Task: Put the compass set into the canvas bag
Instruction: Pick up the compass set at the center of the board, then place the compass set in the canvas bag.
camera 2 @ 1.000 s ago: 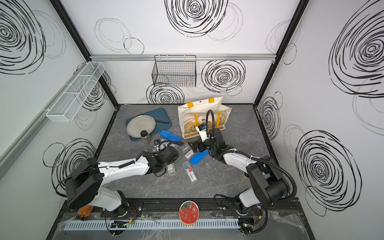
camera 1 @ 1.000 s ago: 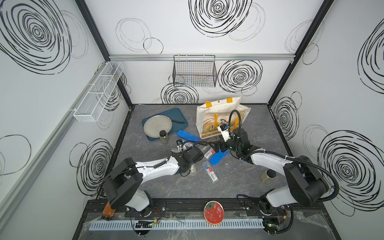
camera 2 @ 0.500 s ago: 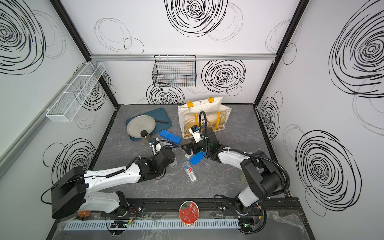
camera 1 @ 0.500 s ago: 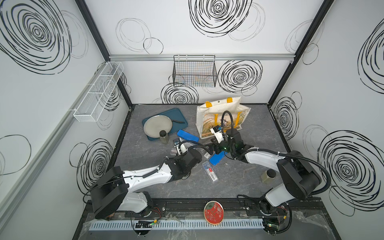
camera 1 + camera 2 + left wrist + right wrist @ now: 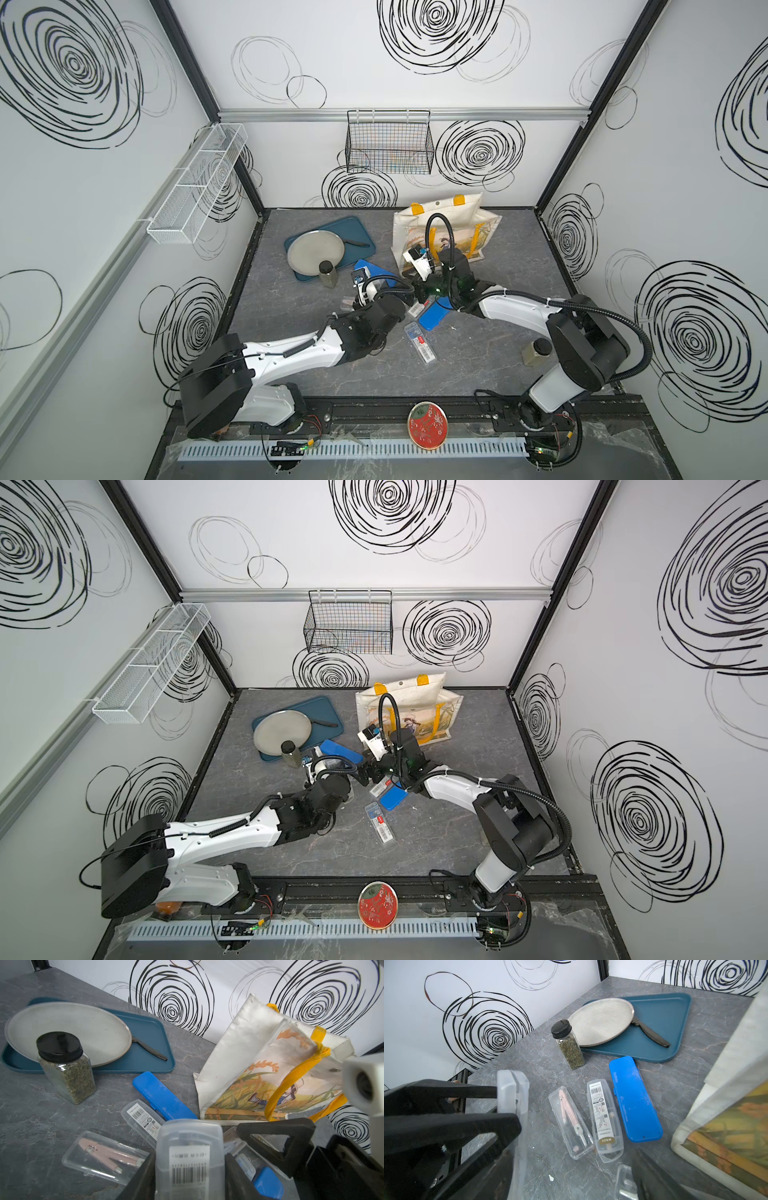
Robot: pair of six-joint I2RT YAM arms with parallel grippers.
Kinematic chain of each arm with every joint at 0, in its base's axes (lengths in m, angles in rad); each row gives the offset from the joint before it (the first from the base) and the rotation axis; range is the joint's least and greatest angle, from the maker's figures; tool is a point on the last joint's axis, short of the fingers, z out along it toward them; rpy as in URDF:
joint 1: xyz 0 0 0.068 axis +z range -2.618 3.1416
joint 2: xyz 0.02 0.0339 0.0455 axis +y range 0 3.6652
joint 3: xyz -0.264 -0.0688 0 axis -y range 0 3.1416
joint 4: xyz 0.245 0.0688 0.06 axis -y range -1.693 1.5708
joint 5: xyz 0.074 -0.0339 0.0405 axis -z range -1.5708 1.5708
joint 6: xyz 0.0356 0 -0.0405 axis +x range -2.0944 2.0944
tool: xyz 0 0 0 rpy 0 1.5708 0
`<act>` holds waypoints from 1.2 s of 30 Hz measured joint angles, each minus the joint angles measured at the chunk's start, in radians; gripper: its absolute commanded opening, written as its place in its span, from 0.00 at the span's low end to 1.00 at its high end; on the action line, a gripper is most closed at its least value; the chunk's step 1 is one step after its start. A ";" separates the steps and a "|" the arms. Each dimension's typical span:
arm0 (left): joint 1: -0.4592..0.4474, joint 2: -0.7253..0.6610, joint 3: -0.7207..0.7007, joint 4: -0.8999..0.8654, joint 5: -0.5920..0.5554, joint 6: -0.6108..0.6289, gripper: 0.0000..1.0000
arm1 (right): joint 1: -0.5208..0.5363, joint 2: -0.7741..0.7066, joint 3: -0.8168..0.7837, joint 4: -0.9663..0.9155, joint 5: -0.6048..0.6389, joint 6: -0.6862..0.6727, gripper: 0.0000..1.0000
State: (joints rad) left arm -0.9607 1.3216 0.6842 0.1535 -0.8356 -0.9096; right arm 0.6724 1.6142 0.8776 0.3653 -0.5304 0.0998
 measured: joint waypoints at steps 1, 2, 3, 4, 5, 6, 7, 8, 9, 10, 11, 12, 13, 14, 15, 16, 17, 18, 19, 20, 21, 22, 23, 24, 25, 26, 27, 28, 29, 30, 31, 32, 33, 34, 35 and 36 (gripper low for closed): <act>0.009 -0.002 -0.010 0.028 0.010 0.011 0.50 | 0.000 0.000 0.003 -0.003 0.000 0.000 0.91; 0.021 -0.002 -0.019 0.056 0.026 0.024 0.50 | 0.001 0.000 0.005 -0.008 0.000 0.000 0.90; 0.029 -0.002 -0.026 0.078 0.037 0.032 0.50 | 0.002 0.000 0.008 -0.013 0.000 0.000 0.90; 0.040 -0.002 -0.032 0.104 0.055 0.041 0.50 | 0.003 0.000 0.009 -0.018 -0.001 -0.002 0.89; 0.049 -0.002 -0.038 0.125 0.072 0.050 0.50 | 0.004 0.000 0.012 -0.026 -0.001 -0.005 0.88; 0.056 -0.002 -0.042 0.144 0.089 0.058 0.50 | 0.005 0.000 0.014 -0.032 -0.003 -0.009 0.88; 0.064 -0.002 -0.045 0.162 0.106 0.066 0.50 | 0.006 0.000 0.015 -0.042 -0.005 -0.014 0.87; 0.071 -0.002 -0.047 0.174 0.121 0.073 0.50 | 0.006 -0.001 0.017 -0.051 -0.005 -0.017 0.86; 0.078 -0.002 -0.048 0.188 0.144 0.080 0.50 | 0.006 -0.002 0.019 -0.064 -0.006 -0.020 0.86; 0.086 -0.002 -0.048 0.202 0.166 0.090 0.50 | 0.006 -0.003 0.020 -0.075 -0.009 -0.023 0.86; 0.094 -0.002 -0.047 0.215 0.185 0.097 0.50 | 0.006 -0.007 0.020 -0.080 -0.011 -0.026 0.86; 0.102 -0.002 -0.047 0.227 0.203 0.104 0.50 | 0.006 -0.012 0.020 -0.087 -0.014 -0.027 0.85; 0.112 -0.002 -0.047 0.241 0.221 0.110 0.50 | 0.006 -0.020 0.018 -0.092 -0.016 -0.029 0.85; 0.121 -0.002 -0.048 0.252 0.238 0.114 0.50 | 0.005 -0.028 0.014 -0.093 -0.019 -0.030 0.84; 0.132 0.000 -0.048 0.266 0.258 0.119 0.50 | 0.004 -0.041 0.009 -0.094 -0.023 -0.031 0.83; 0.145 0.001 -0.049 0.283 0.278 0.122 0.50 | 0.004 -0.055 0.003 -0.094 -0.027 -0.031 0.80; 0.154 0.003 -0.051 0.299 0.293 0.124 0.50 | 0.003 -0.065 -0.001 -0.092 -0.032 -0.033 0.77; 0.163 0.007 -0.052 0.317 0.307 0.126 0.50 | 0.003 -0.074 -0.003 -0.092 -0.039 -0.032 0.74; 0.171 0.011 -0.053 0.330 0.320 0.129 0.49 | 0.003 -0.077 -0.003 -0.090 -0.046 -0.032 0.70; 0.174 0.015 -0.054 0.343 0.328 0.131 0.49 | 0.003 -0.078 -0.003 -0.087 -0.053 -0.028 0.64; 0.177 0.018 -0.054 0.352 0.338 0.133 0.49 | 0.002 -0.078 -0.003 -0.086 -0.061 -0.023 0.58; 0.178 0.021 -0.054 0.363 0.345 0.135 0.50 | 0.002 -0.076 -0.003 -0.086 -0.069 -0.013 0.55; 0.179 0.024 -0.054 0.373 0.352 0.136 0.50 | 0.001 -0.074 -0.003 -0.085 -0.075 -0.004 0.51; 0.179 0.027 -0.055 0.387 0.360 0.137 0.50 | 0.000 -0.068 -0.002 -0.084 -0.082 0.003 0.49; 0.178 0.028 -0.055 0.399 0.367 0.138 0.50 | -0.001 -0.059 0.001 -0.085 -0.087 0.016 0.47; 0.178 0.029 -0.056 0.408 0.372 0.139 0.49 | -0.002 -0.051 0.003 -0.084 -0.090 0.024 0.44; 0.178 0.029 -0.058 0.422 0.380 0.140 0.50 | -0.005 -0.042 0.005 -0.084 -0.093 0.032 0.41; 0.178 0.029 -0.061 0.436 0.386 0.140 0.50 | -0.009 -0.032 0.005 -0.081 -0.099 0.047 0.36; 0.178 0.029 -0.065 0.451 0.391 0.141 0.50 | -0.012 -0.027 0.005 -0.078 -0.104 0.056 0.34; 0.178 0.029 -0.069 0.463 0.395 0.143 0.50 | -0.014 -0.022 0.005 -0.074 -0.112 0.067 0.28; 0.179 0.029 -0.074 0.476 0.399 0.143 0.50 | -0.018 -0.019 0.005 -0.068 -0.124 0.080 0.21; 0.179 0.031 -0.076 0.484 0.402 0.143 0.51 | -0.021 -0.018 0.005 -0.064 -0.132 0.090 0.16; 0.179 0.033 -0.077 0.492 0.407 0.144 0.57 | -0.023 -0.018 0.006 -0.058 -0.140 0.100 0.13; 0.180 0.033 -0.077 0.500 0.408 0.146 0.71 | -0.025 -0.018 0.008 -0.054 -0.150 0.110 0.12; 0.180 0.033 -0.077 0.504 0.409 0.149 0.87 | -0.028 -0.018 0.010 -0.054 -0.155 0.117 0.11; 0.182 0.033 -0.077 0.509 0.414 0.150 1.00 | -0.032 -0.017 0.014 -0.054 -0.154 0.123 0.11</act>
State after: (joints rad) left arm -0.7792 1.3548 0.6075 0.6621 -0.4221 -0.7593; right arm 0.6399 1.5974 0.8921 0.3111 -0.6849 0.2230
